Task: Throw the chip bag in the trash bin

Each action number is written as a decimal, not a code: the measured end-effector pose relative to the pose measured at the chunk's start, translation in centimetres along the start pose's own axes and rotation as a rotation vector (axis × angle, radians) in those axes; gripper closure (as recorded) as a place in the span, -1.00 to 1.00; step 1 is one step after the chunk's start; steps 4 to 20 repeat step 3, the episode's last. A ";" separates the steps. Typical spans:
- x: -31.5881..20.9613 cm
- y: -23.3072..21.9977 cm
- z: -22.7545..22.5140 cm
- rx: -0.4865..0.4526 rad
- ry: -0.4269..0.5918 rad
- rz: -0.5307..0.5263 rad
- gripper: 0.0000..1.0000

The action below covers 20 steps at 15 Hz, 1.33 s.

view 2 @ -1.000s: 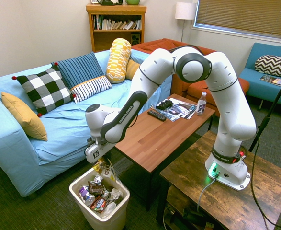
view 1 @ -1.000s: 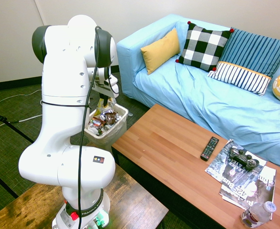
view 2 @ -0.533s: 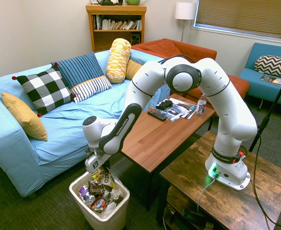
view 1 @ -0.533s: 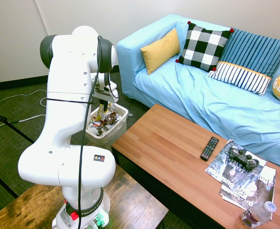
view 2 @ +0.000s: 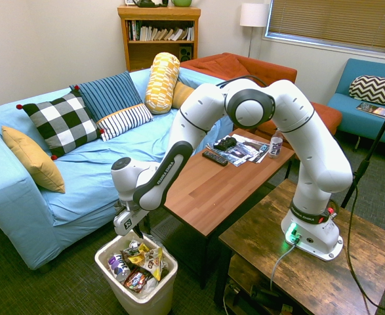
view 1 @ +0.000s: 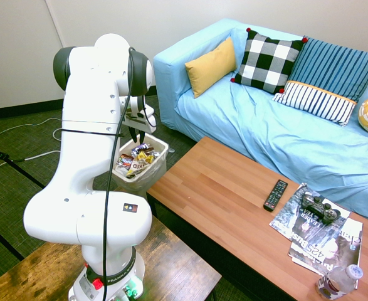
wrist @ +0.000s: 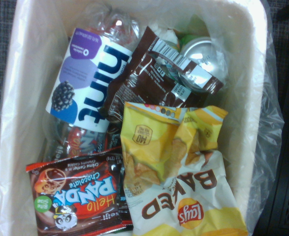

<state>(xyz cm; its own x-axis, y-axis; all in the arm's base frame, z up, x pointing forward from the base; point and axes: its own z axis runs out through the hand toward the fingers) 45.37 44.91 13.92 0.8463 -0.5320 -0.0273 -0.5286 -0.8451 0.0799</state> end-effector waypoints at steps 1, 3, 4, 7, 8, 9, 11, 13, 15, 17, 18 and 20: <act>0.0 0.0 0.0 0.001 -0.002 0.000 -1.00; -0.1 0.0 0.0 0.002 -0.010 -0.001 -1.00; -0.1 0.0 0.0 0.002 -0.010 -0.001 -1.00; -0.1 0.0 0.0 0.002 -0.010 -0.001 -1.00; -0.1 0.0 0.0 0.002 -0.010 -0.001 -1.00; -0.1 0.0 0.0 0.002 -0.010 -0.001 -1.00; -0.1 0.0 0.0 0.002 -0.010 -0.001 -1.00; -0.1 0.0 0.0 0.002 -0.010 -0.001 -1.00; -0.1 0.0 0.0 0.002 -0.010 -0.001 -1.00; -0.1 0.0 0.0 0.002 -0.010 -0.001 -1.00; -0.1 0.0 0.0 0.002 -0.010 -0.001 -1.00; -0.1 0.0 0.0 0.002 -0.010 -0.001 -1.00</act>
